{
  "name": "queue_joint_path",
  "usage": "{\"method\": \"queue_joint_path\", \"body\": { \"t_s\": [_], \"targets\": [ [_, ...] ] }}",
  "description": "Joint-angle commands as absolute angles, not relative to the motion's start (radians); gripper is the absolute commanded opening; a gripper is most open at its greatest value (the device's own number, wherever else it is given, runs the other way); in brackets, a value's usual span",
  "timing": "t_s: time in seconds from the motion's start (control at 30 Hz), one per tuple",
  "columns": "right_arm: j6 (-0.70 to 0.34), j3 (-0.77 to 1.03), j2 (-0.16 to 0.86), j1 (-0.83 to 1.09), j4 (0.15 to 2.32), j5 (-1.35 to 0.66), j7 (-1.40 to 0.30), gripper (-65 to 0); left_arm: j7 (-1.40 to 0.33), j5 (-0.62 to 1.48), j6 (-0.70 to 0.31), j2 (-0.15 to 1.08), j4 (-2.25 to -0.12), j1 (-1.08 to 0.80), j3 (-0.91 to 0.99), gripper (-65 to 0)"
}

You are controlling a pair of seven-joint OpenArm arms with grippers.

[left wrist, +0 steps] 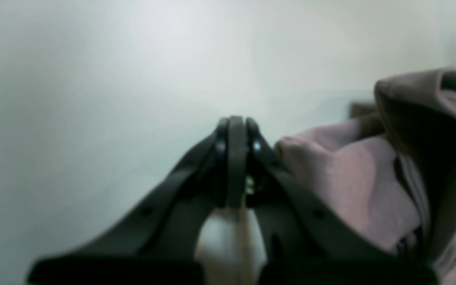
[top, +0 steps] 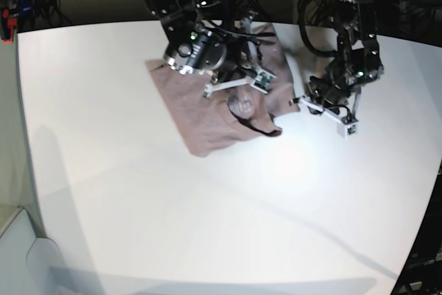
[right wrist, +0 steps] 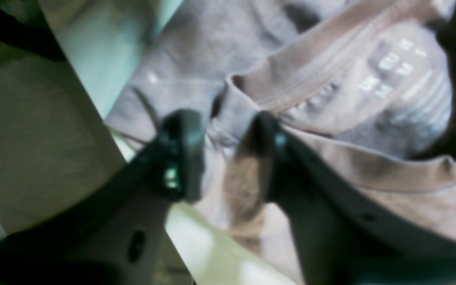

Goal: Layout the t-shirt on the table in an organized manner, then fold the t-shirt properly
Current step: 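Press and tuck the folded fabric with the right gripper beside the left gripper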

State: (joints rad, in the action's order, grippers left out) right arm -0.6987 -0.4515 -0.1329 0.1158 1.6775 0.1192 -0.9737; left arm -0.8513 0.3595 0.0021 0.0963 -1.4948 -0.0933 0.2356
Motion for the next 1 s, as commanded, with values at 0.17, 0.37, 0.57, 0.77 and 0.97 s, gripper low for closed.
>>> {"method": "queue_joint_path", "body": {
  "t_s": [0.17,0.37,0.57,0.77,0.97],
  "targets": [
    [-0.698,-0.453,-0.143,0.088,1.650,0.105,-0.929,-65.0,-0.895,0.320,0.025,0.097,-1.486,-0.099,0.239,-64.9],
    [-0.698,-0.456,-0.142,0.093,1.705,0.105,-0.929,-65.0,-0.892,0.320,0.025,0.097,-1.484,-0.099,0.239,-64.9],
    [-0.698,-0.466,-0.124,0.133,1.850,0.104,-0.954,-65.0,-0.891,0.318,0.025,0.097,-1.483,-0.099,0.239,-64.9],
    [-0.698,-0.506,-0.124,0.156,1.928,0.105,-1.018,-65.0,-0.891,0.318,0.025,0.101,-1.483,-0.090,0.239,-64.9],
    [-0.698,-0.570,-0.119,0.173,1.929,0.105,-1.015,-65.0,-0.895,0.318,0.025,0.102,-1.484,-0.085,0.239,-64.9]
  ]
}}
